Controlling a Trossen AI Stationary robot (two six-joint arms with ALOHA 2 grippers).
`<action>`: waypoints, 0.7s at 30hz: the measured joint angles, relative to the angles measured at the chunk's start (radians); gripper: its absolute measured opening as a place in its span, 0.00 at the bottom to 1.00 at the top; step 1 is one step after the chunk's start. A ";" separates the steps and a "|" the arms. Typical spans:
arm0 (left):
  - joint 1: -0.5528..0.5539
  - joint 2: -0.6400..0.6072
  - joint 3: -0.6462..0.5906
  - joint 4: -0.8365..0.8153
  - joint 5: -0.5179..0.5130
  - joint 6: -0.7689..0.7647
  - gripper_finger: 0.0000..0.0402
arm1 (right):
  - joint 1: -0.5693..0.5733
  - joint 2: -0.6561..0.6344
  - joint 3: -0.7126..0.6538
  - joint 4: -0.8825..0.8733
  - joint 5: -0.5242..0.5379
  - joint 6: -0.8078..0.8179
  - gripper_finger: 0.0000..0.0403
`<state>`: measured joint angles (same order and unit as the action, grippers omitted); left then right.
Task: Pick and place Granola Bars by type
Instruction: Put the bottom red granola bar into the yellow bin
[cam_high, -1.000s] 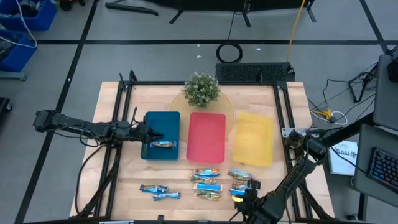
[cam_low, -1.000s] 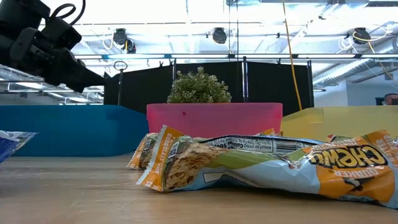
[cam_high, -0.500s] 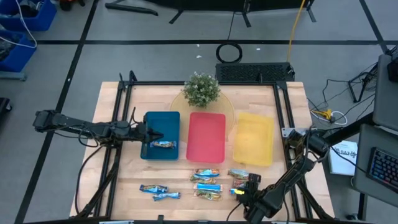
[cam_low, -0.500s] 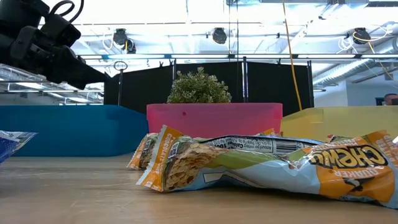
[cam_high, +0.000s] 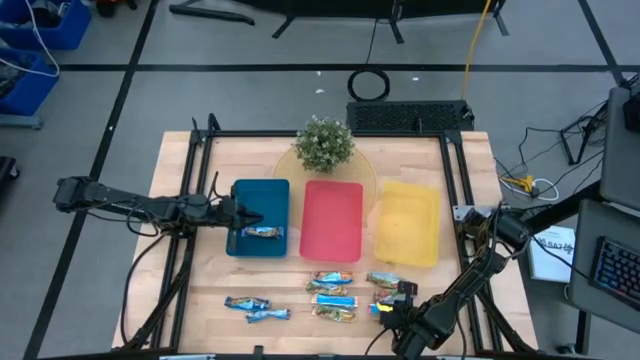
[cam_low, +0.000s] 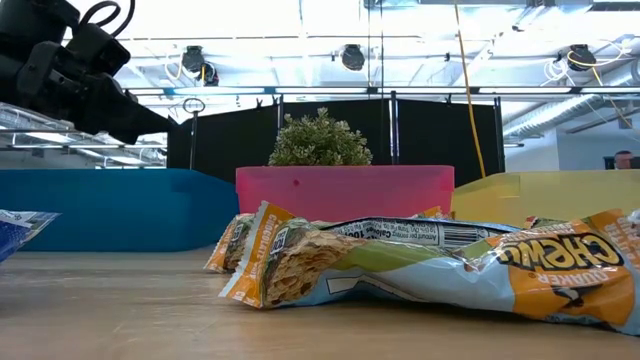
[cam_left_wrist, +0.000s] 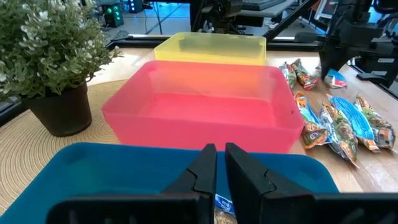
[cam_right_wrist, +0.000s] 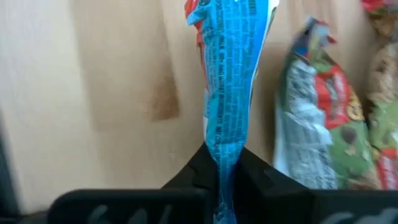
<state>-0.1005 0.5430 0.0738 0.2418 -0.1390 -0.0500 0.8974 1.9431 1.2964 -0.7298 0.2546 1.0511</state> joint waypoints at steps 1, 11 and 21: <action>0.000 0.000 0.000 -0.001 0.001 -0.002 0.10 | 0.000 -0.007 0.000 0.002 0.000 -0.006 0.04; 0.000 0.000 0.000 -0.005 0.010 -0.006 0.10 | -0.010 -0.037 0.001 -0.003 0.000 -0.051 0.04; 0.000 0.000 0.000 -0.007 0.011 -0.008 0.10 | -0.013 -0.040 0.046 -0.036 -0.031 -0.097 0.04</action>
<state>-0.1005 0.5430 0.0734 0.2347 -0.1284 -0.0582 0.8848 1.9034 1.3420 -0.7654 0.2233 0.9543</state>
